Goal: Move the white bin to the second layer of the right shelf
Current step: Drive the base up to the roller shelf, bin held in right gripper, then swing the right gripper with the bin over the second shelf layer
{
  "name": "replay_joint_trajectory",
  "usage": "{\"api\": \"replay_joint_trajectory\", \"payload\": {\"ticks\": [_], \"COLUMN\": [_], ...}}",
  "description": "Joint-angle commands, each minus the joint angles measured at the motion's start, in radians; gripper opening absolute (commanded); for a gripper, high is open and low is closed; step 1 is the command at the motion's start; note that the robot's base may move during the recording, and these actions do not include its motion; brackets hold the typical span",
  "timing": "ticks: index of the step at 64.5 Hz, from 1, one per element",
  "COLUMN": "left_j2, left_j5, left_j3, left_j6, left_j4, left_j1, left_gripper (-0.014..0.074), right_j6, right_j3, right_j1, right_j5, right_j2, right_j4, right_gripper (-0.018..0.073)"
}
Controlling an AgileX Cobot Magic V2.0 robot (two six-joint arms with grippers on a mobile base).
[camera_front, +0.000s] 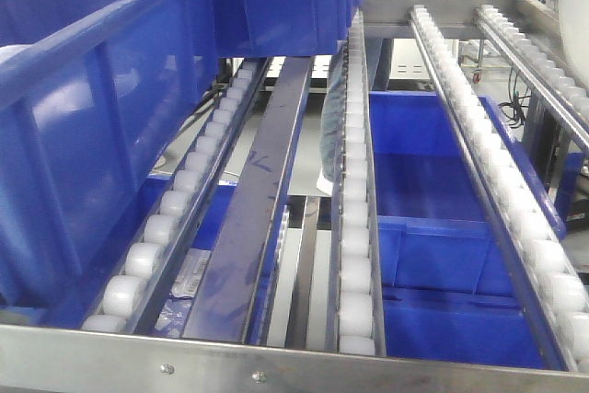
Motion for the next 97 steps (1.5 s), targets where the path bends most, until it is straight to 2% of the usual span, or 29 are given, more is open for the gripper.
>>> {"api": "replay_joint_trajectory", "payload": {"ticks": [1, 87, 97], "left_j2": [-0.014, -0.014, -0.014], "left_j5": [-0.085, -0.085, -0.085], "left_j3": [0.037, 0.037, 0.037], "left_j6": [0.002, 0.002, 0.002], "left_j4": [-0.002, -0.002, -0.002], "left_j1": [-0.001, -0.001, -0.001], "left_gripper": [0.0085, 0.0085, 0.0085], "right_j6": [0.001, 0.001, 0.001], "right_j3": [-0.032, -0.032, -0.032], "right_j1": [-0.006, -0.006, -0.006], "right_j5": [-0.099, -0.119, -0.131], "right_j2": [0.004, 0.004, 0.007], "right_j4": [-0.016, -0.016, 0.018], "right_gripper": [0.0070, 0.0070, 0.0070]}}
